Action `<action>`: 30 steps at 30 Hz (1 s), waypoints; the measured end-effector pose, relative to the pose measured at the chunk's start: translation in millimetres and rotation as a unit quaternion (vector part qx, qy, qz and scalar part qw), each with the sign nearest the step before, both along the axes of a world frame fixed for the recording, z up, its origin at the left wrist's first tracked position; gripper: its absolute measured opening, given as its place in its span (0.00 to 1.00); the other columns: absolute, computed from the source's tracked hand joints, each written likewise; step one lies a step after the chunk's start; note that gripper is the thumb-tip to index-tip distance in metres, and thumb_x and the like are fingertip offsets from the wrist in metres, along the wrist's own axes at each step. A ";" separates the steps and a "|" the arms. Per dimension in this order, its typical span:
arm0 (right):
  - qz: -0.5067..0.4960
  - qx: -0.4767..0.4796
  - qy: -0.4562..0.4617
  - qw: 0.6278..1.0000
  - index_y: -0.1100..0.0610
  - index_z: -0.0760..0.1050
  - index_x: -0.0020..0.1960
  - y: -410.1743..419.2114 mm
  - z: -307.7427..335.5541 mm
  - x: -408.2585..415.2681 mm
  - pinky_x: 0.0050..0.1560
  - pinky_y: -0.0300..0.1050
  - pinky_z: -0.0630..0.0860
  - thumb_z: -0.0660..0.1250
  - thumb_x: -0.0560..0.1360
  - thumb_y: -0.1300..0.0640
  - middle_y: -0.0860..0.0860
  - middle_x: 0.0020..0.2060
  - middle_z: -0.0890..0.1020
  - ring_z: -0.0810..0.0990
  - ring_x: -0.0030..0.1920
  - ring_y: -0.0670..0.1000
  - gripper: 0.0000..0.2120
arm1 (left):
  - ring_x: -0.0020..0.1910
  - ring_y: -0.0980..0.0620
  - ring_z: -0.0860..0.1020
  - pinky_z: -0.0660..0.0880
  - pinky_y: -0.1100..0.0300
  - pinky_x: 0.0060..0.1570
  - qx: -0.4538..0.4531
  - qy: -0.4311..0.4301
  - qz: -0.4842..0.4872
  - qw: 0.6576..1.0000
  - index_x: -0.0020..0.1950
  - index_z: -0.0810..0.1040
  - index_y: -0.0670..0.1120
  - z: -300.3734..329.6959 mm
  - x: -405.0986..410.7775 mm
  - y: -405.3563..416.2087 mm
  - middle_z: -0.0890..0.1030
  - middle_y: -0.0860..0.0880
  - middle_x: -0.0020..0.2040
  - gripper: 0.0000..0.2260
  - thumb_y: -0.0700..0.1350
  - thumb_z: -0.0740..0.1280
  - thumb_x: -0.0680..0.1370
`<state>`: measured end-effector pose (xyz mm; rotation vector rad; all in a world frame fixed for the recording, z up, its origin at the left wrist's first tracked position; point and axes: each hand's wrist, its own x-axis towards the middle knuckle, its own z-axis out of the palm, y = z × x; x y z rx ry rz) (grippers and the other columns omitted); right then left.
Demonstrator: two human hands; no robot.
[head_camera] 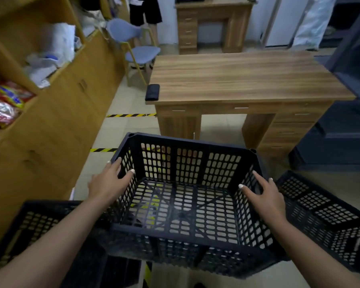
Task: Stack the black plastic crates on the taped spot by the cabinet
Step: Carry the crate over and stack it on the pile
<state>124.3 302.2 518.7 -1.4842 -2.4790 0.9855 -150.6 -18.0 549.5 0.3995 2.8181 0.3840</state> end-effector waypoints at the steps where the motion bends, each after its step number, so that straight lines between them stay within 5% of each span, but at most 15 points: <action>1: 0.009 0.002 0.004 1.000 0.42 0.63 0.73 -9.6 1.4 -3.4 0.69 0.59 0.61 0.65 0.70 0.33 0.59 0.75 0.60 0.59 0.74 0.63 0.34 | 0.72 0.40 0.66 0.67 0.41 0.66 -0.001 0.006 0.007 1.000 0.76 0.58 0.58 1.9 2.5 -14.7 0.61 0.51 0.77 0.39 0.75 0.51 0.68; 6: 0.060 0.018 0.021 0.998 0.44 0.65 0.72 -66.5 12.8 -23.8 0.69 0.59 0.62 0.64 0.71 0.33 0.58 0.74 0.63 0.58 0.75 0.60 0.33 | 0.69 0.38 0.69 0.70 0.42 0.63 -0.012 0.041 0.040 0.998 0.77 0.57 0.56 14.3 13.2 -93.2 0.61 0.48 0.77 0.34 0.69 0.57 0.74; 13: 0.107 0.051 0.031 0.992 0.44 0.67 0.71 -182.3 36.8 -66.7 0.68 0.58 0.62 0.67 0.70 0.36 0.58 0.75 0.62 0.59 0.74 0.62 0.31 | 0.72 0.36 0.64 0.69 0.37 0.63 0.021 -0.005 0.083 0.996 0.76 0.56 0.60 9.9 -6.0 -237.2 0.59 0.48 0.78 0.45 0.79 0.50 0.63; 30: 0.095 0.029 0.041 0.994 0.49 0.72 0.67 -438.8 8.3 -132.9 0.67 0.57 0.64 0.69 0.72 0.43 0.57 0.72 0.67 0.64 0.72 0.61 0.25 | 0.69 0.36 0.68 0.69 0.38 0.63 0.000 0.002 0.101 0.995 0.76 0.56 0.58 -22.3 -61.6 -490.2 0.59 0.48 0.78 0.41 0.76 0.52 0.67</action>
